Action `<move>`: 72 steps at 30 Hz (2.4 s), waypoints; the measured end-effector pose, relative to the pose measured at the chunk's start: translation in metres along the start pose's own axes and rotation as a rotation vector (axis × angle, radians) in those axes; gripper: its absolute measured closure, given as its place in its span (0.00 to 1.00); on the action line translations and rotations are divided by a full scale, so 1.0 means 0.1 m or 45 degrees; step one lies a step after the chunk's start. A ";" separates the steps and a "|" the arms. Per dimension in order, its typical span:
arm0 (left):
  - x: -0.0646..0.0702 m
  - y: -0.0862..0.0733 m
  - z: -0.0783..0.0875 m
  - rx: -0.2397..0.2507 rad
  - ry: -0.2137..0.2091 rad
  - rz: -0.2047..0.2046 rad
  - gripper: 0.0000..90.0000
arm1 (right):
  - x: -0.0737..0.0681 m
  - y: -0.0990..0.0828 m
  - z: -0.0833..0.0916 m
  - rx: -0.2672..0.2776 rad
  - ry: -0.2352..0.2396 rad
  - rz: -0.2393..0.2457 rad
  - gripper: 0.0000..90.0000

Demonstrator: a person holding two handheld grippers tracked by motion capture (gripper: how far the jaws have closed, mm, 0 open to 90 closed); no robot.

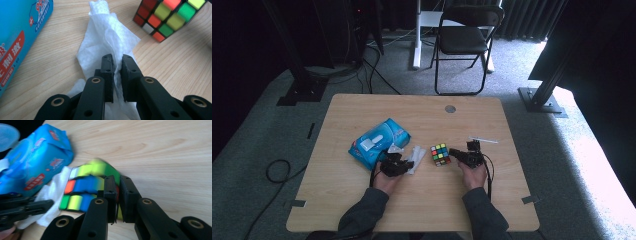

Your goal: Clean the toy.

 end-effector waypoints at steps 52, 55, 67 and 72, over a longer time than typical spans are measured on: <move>0.33 0.58 -0.33 0.080 -0.060 -0.041 0.95 | -0.16 -0.04 -0.02 0.058 0.057 0.004 0.75; 0.31 0.52 -0.41 0.045 -0.037 -0.044 0.95 | -0.17 -0.04 -0.02 0.061 0.053 0.005 0.75; 0.27 0.43 -0.53 -0.017 0.003 -0.060 0.95 | -0.17 -0.04 -0.02 0.062 0.052 0.001 0.75; 0.28 0.48 -0.43 0.007 0.004 -0.064 0.95 | -0.17 -0.04 -0.02 0.062 0.051 -0.002 0.75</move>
Point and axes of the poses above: each handheld gripper's, and its own axes: z roughly backward along the jaws, y roughly out of its top, x roughly to its right, the point moved 7 cm from there along -z, roughly forward along the jaws, and after that the axes turned 4 degrees about -x, right-handed, at the moved point
